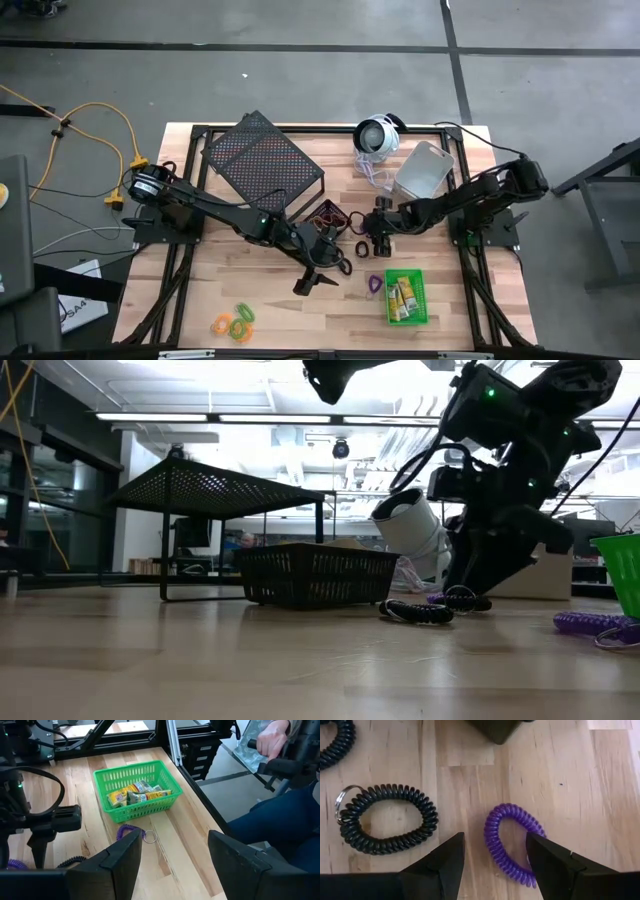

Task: Pick & Place Office Desk Supplies
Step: Put the top purple spring keychain into the white bin

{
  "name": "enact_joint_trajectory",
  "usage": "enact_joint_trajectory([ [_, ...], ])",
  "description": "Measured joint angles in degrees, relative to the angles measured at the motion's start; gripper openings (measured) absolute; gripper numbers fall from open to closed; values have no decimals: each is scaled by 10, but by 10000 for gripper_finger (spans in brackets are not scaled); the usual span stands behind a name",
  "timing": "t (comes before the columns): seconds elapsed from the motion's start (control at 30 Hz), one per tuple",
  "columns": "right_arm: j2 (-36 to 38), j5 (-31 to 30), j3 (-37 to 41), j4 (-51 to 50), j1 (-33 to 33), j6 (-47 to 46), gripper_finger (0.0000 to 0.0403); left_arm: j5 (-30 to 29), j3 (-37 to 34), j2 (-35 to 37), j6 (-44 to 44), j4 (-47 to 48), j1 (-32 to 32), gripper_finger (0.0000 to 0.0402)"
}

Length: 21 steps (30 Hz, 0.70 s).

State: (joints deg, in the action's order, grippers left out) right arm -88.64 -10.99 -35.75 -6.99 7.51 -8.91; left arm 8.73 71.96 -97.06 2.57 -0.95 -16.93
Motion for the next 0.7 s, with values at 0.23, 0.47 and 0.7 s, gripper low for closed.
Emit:
enact_joint_trajectory([
  [0.23,0,-7,0,0,0,2,168,0,0,0,0,0,0,223],
  [0.47,0,8,0,-1,0,2,124,0,0,0,0,0,0,223],
  [0.7,0,26,0,-1,0,2,110,0,0,0,0,0,0,223],
])
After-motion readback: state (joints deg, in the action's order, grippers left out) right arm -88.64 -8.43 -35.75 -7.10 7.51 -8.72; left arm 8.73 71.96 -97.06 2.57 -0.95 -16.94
